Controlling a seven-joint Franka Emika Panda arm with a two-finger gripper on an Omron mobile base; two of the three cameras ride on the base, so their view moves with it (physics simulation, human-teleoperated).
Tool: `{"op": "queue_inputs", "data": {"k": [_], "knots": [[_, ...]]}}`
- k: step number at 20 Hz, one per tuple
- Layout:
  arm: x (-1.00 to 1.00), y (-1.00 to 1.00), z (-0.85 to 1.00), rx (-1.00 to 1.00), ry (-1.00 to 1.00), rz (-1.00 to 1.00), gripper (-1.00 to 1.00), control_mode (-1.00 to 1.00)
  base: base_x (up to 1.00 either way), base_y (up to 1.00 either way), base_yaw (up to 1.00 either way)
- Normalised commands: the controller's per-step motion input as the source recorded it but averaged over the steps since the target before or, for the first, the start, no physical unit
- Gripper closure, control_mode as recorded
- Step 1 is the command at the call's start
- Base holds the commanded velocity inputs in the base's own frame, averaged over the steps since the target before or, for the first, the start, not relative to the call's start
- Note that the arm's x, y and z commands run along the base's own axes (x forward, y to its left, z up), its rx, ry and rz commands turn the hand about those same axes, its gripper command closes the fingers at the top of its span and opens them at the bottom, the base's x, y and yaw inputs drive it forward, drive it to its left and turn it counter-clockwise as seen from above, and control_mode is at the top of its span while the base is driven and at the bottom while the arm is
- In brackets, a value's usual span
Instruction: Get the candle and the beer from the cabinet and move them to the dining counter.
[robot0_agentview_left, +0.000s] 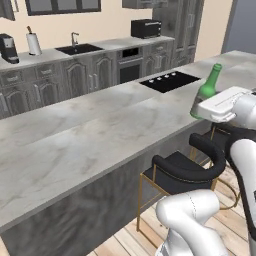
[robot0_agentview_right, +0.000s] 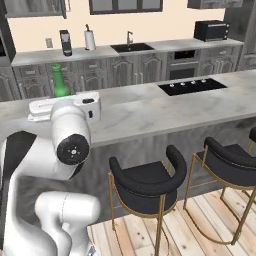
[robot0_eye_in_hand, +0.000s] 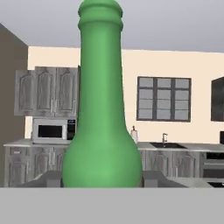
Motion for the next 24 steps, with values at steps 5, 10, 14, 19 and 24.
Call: {"op": "queue_inputs", "data": {"k": [5, 10, 14, 19, 24], "knots": [[0.41, 0.16, -0.51, -0.07, 0.07, 0.22, 1.00, -1.00, 0.00, 0.00, 0.00], [0.70, 0.10, -0.39, -0.10, 0.00, 0.04, 1.00, -1.00, 0.00, 0.00, 0.00], [0.84, 0.00, -0.36, -0.03, 0.00, 0.04, 1.00, -1.00, 0.00, 0.00, 0.00], [0.85, 0.00, -0.45, 0.00, 0.04, 0.10, 1.00, -1.00, 0.00, 0.00, 0.00], [0.80, 0.00, -0.47, 0.00, 0.05, 0.12, 1.00, -1.00, 0.00, 0.00, 0.00]]}}
